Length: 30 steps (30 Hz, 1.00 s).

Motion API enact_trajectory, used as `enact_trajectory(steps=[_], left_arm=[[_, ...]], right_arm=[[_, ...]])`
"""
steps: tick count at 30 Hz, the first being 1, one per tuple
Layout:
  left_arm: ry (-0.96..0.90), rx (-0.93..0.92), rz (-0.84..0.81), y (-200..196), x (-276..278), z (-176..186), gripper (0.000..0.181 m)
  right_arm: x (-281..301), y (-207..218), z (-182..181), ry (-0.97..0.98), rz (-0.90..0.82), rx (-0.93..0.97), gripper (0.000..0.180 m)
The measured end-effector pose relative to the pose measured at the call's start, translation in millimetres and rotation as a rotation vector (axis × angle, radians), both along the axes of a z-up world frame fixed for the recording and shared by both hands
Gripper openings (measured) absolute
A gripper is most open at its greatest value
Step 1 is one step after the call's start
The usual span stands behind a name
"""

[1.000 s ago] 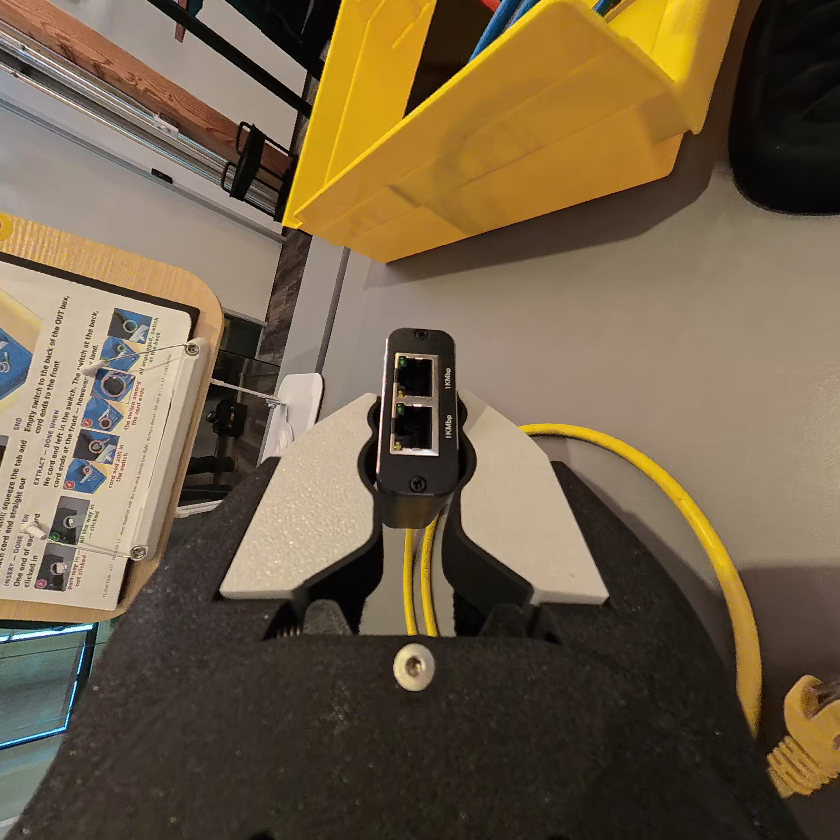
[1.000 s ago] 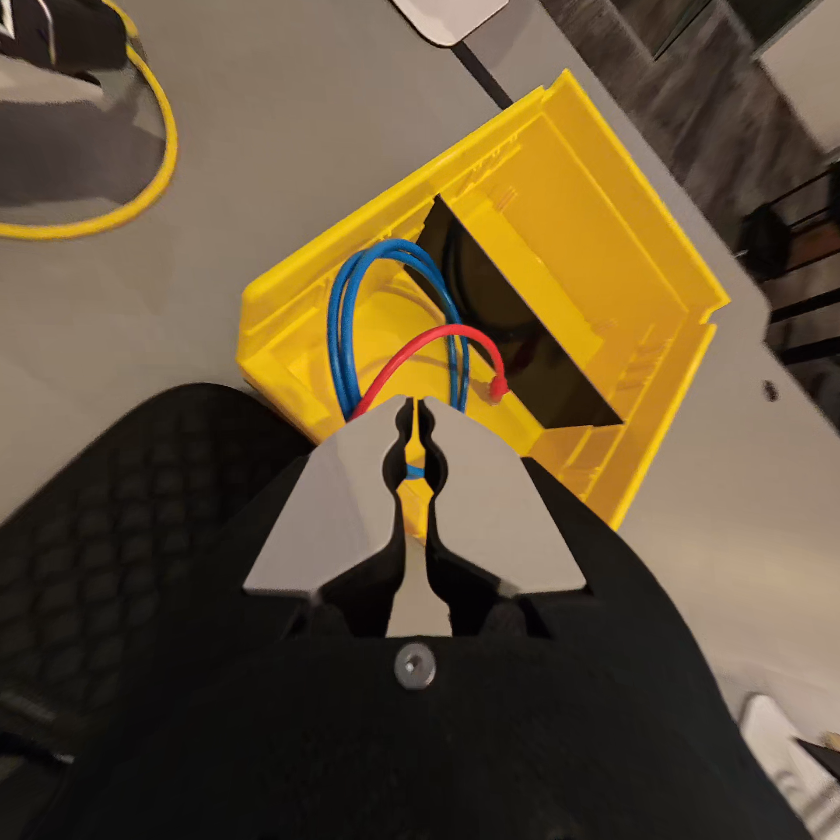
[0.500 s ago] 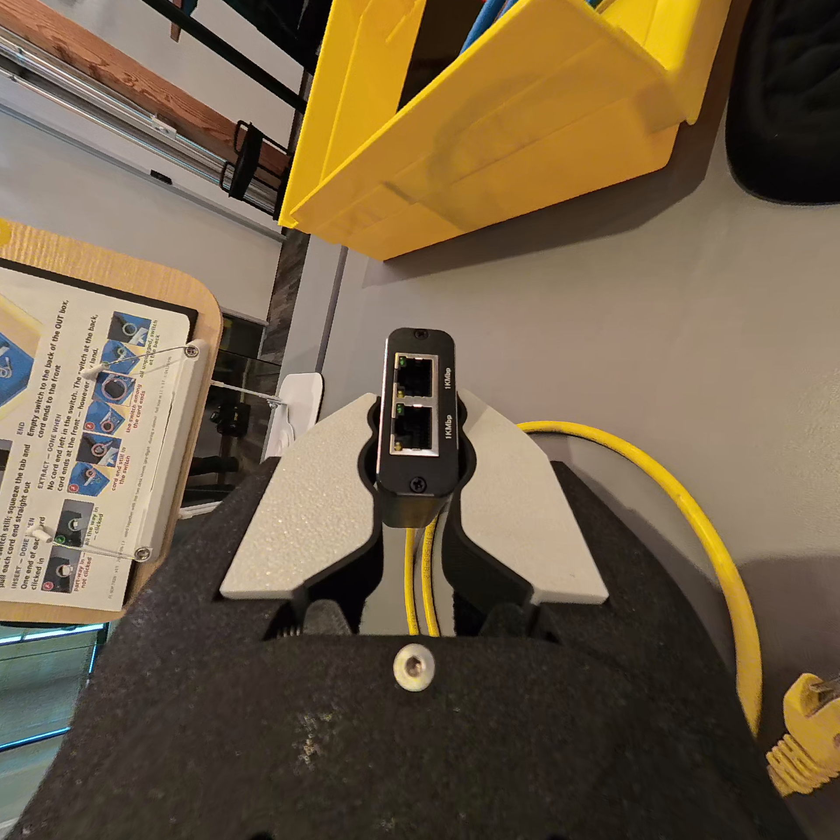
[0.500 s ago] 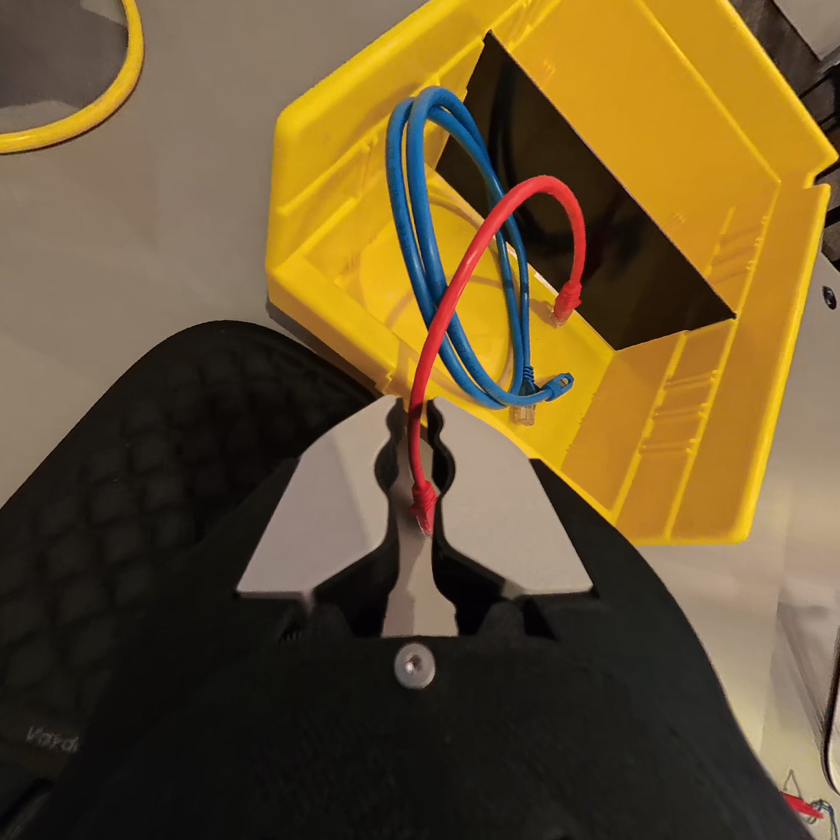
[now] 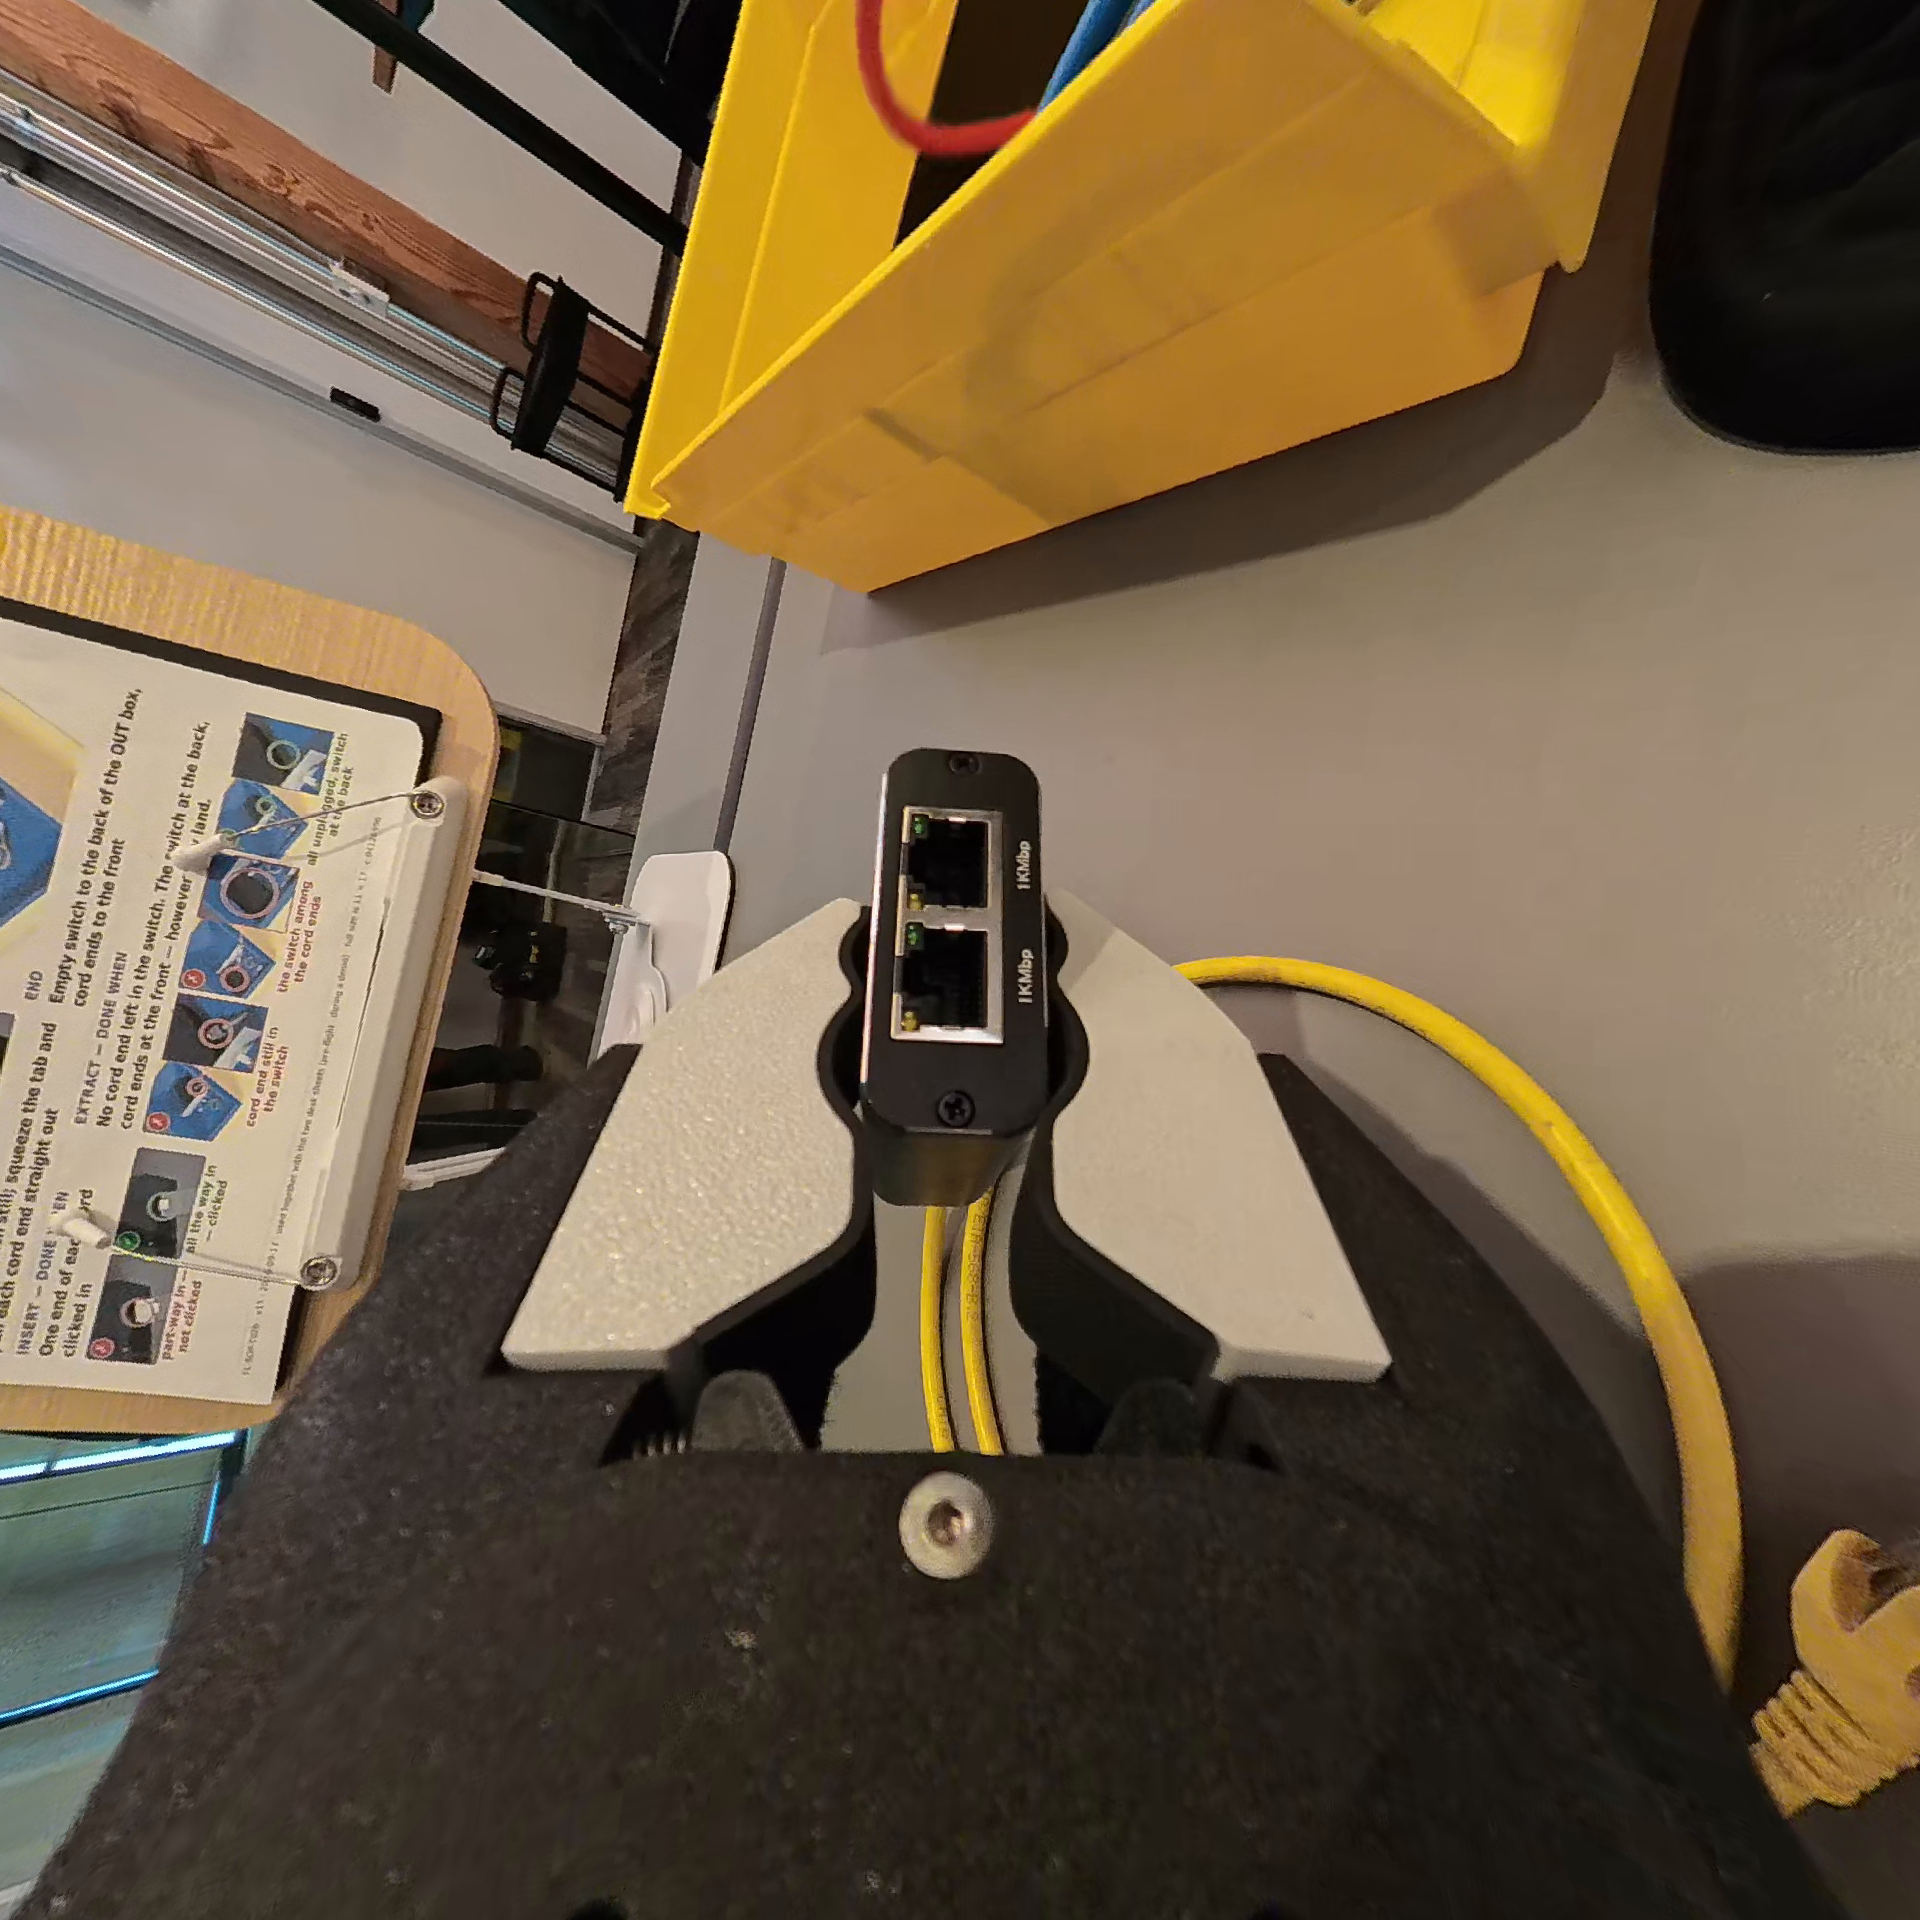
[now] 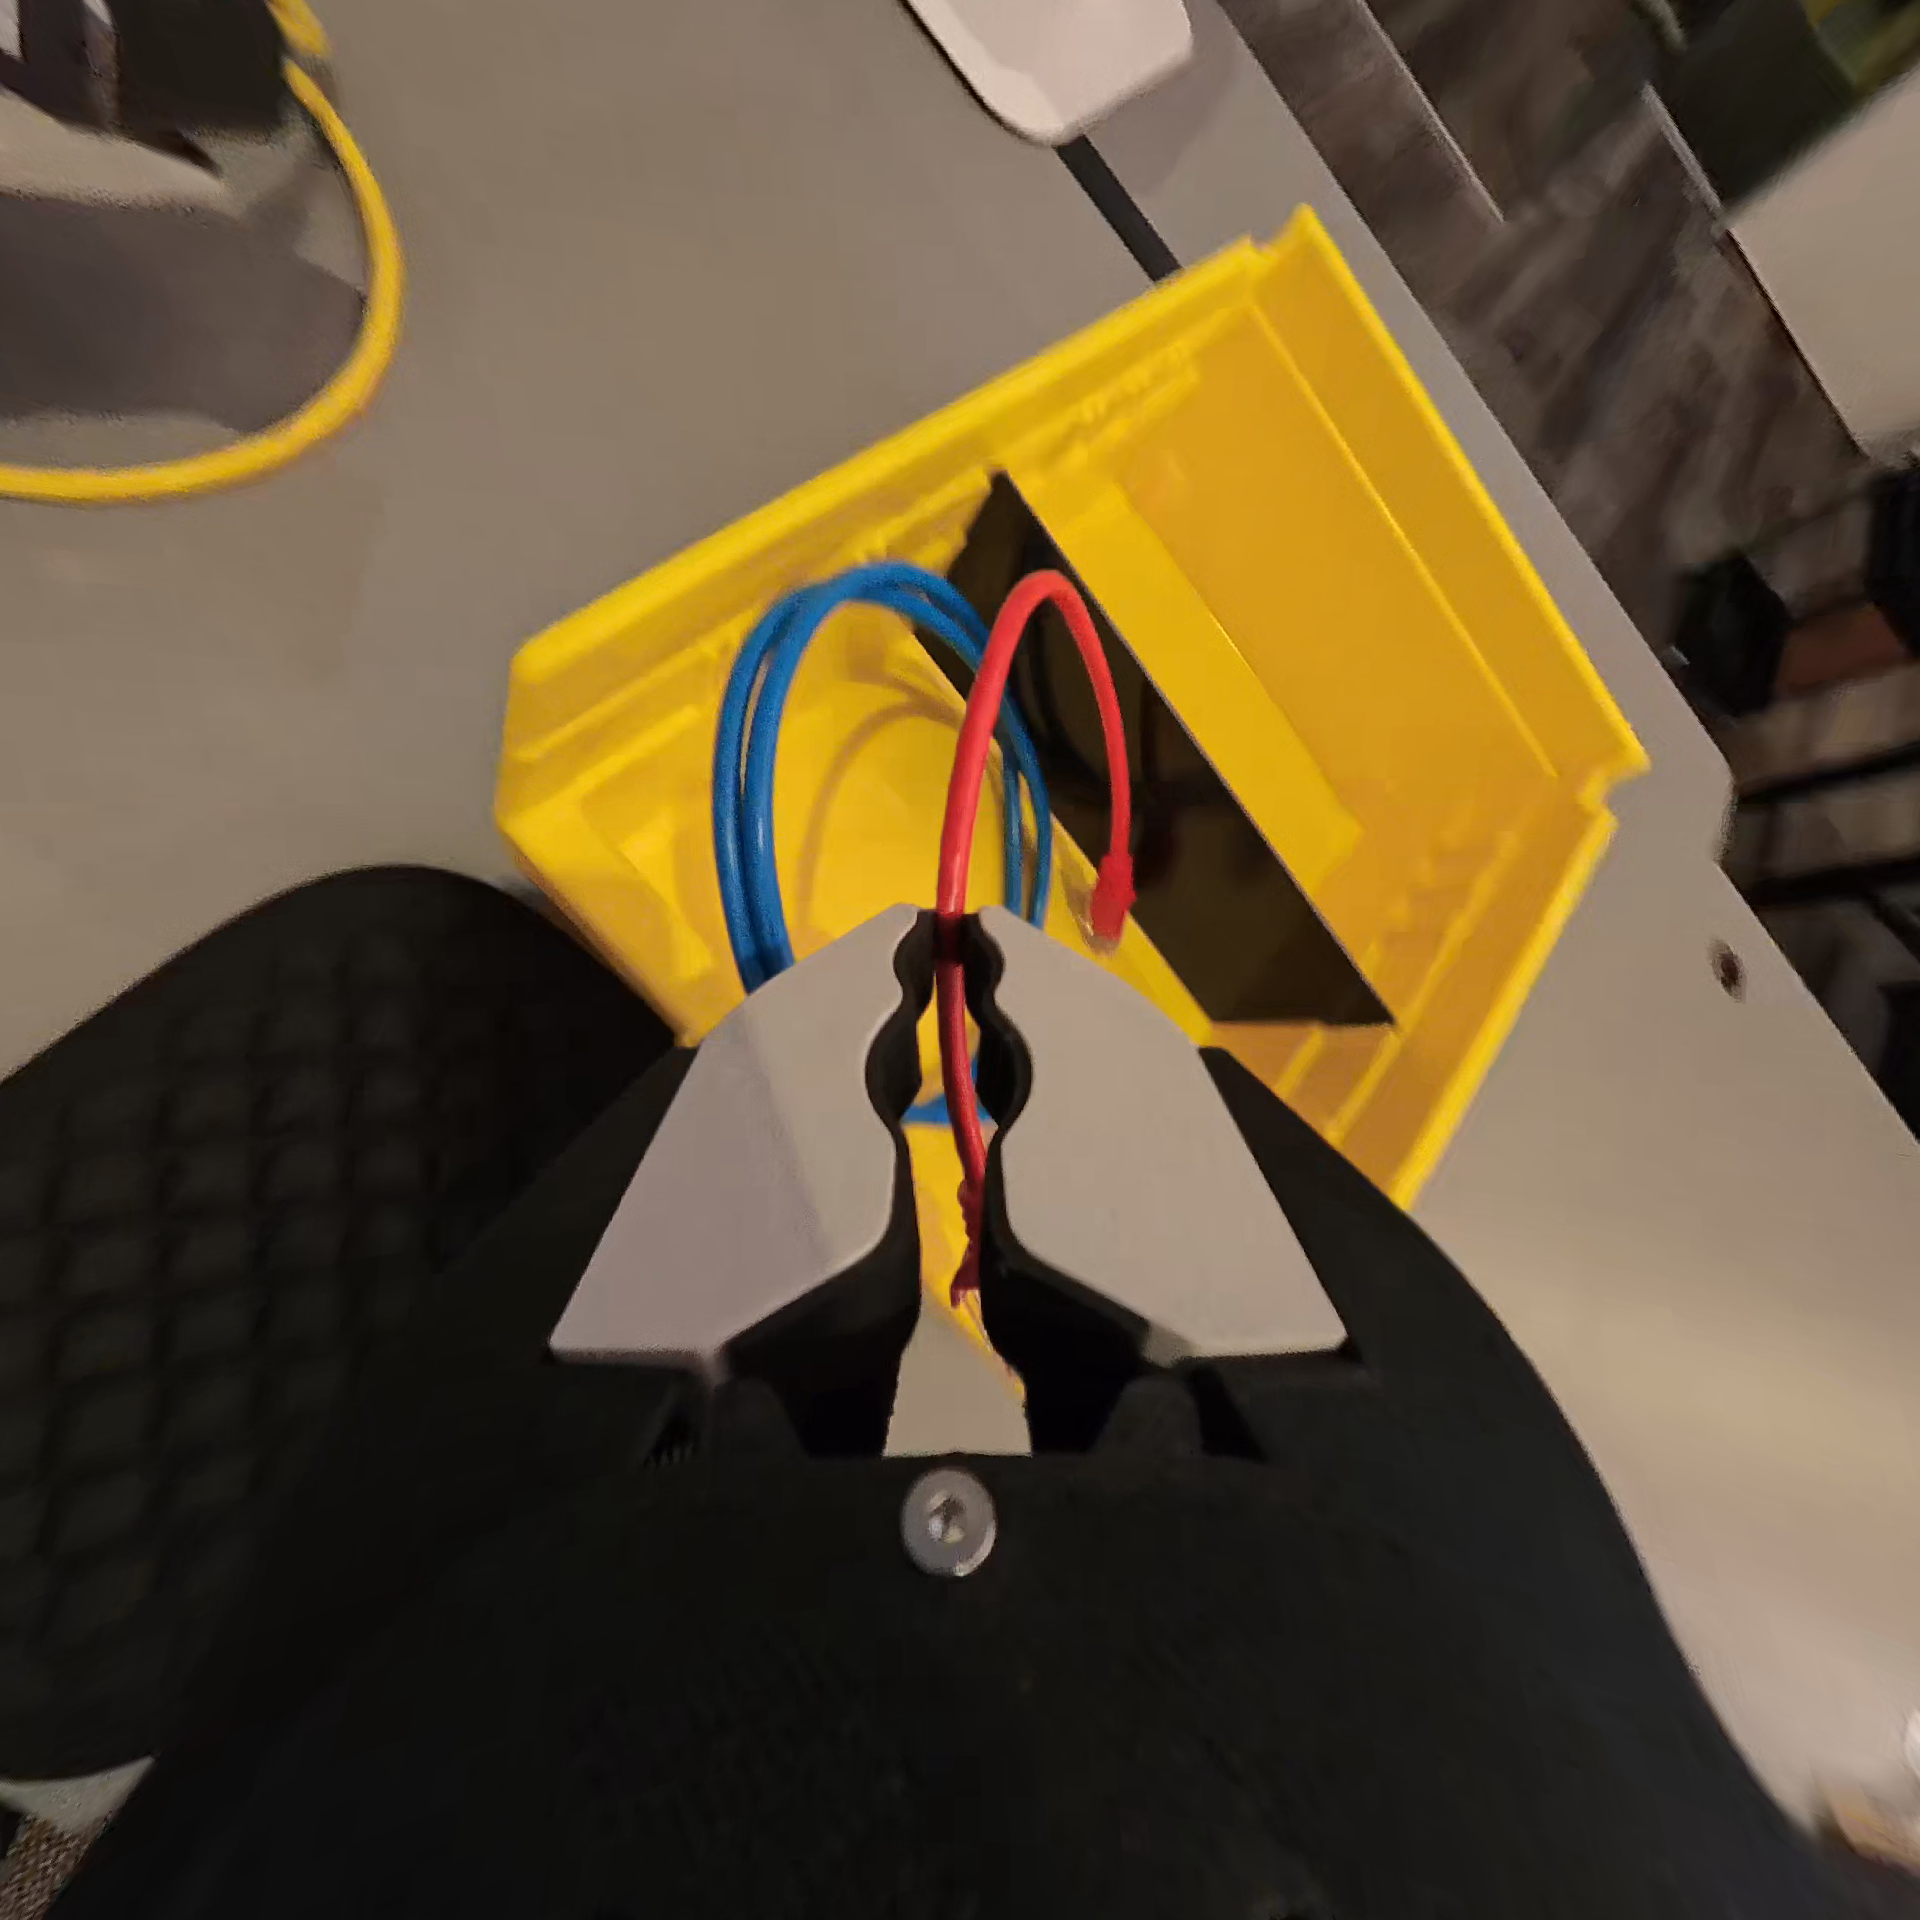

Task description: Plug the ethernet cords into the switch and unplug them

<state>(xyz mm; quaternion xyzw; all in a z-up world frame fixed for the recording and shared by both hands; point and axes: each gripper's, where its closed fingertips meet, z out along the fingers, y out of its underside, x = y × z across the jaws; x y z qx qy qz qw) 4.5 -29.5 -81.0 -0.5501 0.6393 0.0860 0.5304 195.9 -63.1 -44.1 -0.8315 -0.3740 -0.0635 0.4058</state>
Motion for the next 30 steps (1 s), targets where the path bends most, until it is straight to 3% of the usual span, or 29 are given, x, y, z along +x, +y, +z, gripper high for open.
enact_trajectory(steps=[3, 6, 17, 21, 25, 30], left_arm=[[0.007, 0.004, -0.005, -1, 0, -1, 0.026], [0.001, 0.001, -0.004, 0, 0, 0, 0.026], [-0.034, -0.032, -0.009, 0, -3, 2, 0.026], [-0.074, -0.051, -0.006, 2, -5, 7, 0.026], [-0.118, -0.073, -0.015, 2, -7, 15, 0.026], [-0.211, -0.157, -0.08, -6, -12, 40, 0.026]], right_arm=[[-11, 10, -10, 0.099, 0.19, -0.038, 0.006], [-11, 18, -26, 0.184, 0.256, -0.115, 0.007], [-25, 6, -29, 0.507, 0.397, -0.524, 0.019], [-14, 15, -18, 0.545, 0.372, -0.546, 0.017], [-19, 12, -4, 0.46, 0.394, -0.467, 0.017], [-80, 14, 59, 0.339, 0.529, 0.006, 0.031]])
